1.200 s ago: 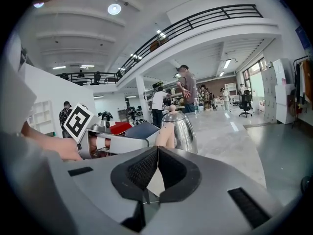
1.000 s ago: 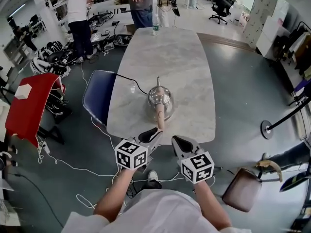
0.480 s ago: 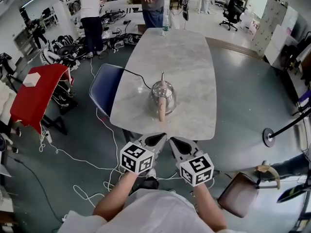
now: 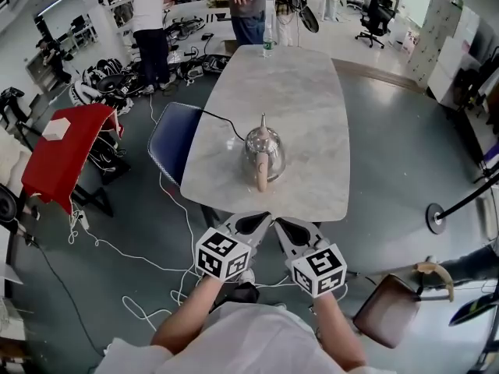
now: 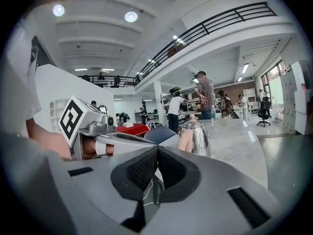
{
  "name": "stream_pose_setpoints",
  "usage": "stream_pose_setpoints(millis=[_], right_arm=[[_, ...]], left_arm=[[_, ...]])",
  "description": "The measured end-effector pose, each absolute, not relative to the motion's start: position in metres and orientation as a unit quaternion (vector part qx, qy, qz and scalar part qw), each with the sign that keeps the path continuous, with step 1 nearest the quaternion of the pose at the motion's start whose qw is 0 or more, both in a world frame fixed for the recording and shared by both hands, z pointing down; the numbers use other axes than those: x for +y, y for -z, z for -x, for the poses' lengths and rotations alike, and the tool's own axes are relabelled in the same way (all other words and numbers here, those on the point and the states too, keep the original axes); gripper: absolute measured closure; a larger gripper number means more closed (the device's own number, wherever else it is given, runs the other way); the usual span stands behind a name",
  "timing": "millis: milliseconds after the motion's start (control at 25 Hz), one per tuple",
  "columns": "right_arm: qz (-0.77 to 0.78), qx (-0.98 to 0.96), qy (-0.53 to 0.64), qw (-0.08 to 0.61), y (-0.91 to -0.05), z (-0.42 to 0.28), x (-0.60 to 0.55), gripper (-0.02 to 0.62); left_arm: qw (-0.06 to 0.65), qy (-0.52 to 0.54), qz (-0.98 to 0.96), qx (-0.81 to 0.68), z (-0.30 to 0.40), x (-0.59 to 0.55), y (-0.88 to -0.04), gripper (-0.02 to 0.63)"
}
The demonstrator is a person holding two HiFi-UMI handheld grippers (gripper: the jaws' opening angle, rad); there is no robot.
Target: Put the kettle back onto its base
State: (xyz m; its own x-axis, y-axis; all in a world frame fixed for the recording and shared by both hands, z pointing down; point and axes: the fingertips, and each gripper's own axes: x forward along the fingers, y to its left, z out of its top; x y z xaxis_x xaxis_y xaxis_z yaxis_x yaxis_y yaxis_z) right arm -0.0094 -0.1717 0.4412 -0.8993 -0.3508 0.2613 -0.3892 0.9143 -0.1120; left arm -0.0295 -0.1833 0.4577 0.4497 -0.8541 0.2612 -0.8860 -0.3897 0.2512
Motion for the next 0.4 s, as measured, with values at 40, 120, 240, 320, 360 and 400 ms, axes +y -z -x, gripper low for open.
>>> stream_pose_setpoints(millis=[40,120,240,320,360,400], right_arm=[[-0.191,-0.971,-0.080,0.119,-0.441,0.010,-0.173,0.591],[-0.193,-0.971,-0.078,0.119,-0.441,0.011,-0.174,0.591],[-0.193,-0.971,-0.076,0.119,-0.440,0.014,-0.175,0.591],[-0.193,-0.971,-0.075,0.120,-0.438,0.018,-0.174,0.591],[-0.192,-0.971,-0.075,0.120,-0.437,0.020,-0.174,0.591],[-0.192,-0.971,-0.075,0.120,-0.437,0.023,-0.173,0.591]], left_arm=[[0.179,-0.045,-0.833,-0.522,0.030,-0.184,-0.458,0.599],[0.179,-0.046,-0.833,-0.522,0.032,-0.184,-0.459,0.600],[0.178,-0.048,-0.833,-0.522,0.035,-0.184,-0.460,0.599],[0.177,-0.048,-0.833,-0.522,0.038,-0.183,-0.458,0.600],[0.176,-0.048,-0.833,-0.522,0.041,-0.183,-0.457,0.600],[0.175,-0.048,-0.833,-0.522,0.043,-0.182,-0.455,0.599]])
